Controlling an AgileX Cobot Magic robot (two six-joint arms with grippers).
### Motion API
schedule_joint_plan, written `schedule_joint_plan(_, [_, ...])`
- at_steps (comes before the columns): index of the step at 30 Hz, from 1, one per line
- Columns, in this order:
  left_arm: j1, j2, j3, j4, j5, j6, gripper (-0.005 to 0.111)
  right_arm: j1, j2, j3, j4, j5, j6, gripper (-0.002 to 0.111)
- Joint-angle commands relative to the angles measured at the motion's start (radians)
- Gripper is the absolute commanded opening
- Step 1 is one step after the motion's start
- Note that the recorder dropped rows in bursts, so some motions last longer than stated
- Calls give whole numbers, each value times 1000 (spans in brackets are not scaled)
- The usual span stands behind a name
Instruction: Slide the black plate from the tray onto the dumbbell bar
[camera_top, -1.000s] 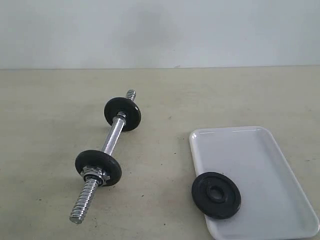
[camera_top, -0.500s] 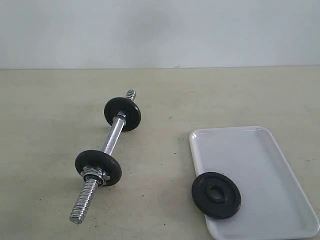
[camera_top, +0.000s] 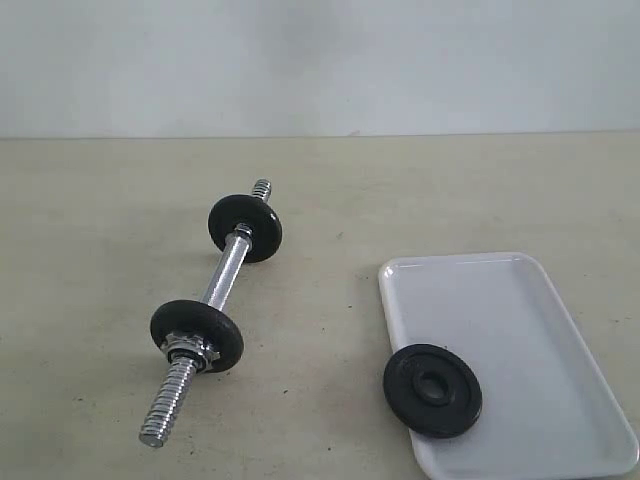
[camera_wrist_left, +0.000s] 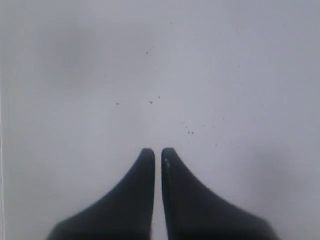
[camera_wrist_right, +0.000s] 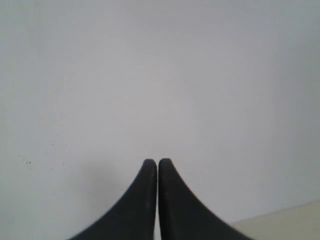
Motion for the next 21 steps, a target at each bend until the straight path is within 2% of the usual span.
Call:
schedule_joint_plan(1, [1,-3,3,-4,-34,-78,4,5,-4,-1,-6,-135,-1,0])
schedule_joint_plan(8, [1,-3,3,0,-61,-302,4,5,-4,-1,-6,-230,25,0])
schedule_joint_plan(10, [1,-3,3,0,-120,-365,4,5,-4,-1,-6,-277,25,0])
schedule_joint_plan(13, [1,-3,3,12,-280,-465,4,5,-4,-1,-6,-391,25,0])
schedule_joint_plan(18, [1,-3,3,201,-553,-482,4,5,-4,-1,24,-617,18,0])
schedule_joint_plan(21, [1,-3,3,393,-592,-509,4,5,-4,-1,106,-772,18,0])
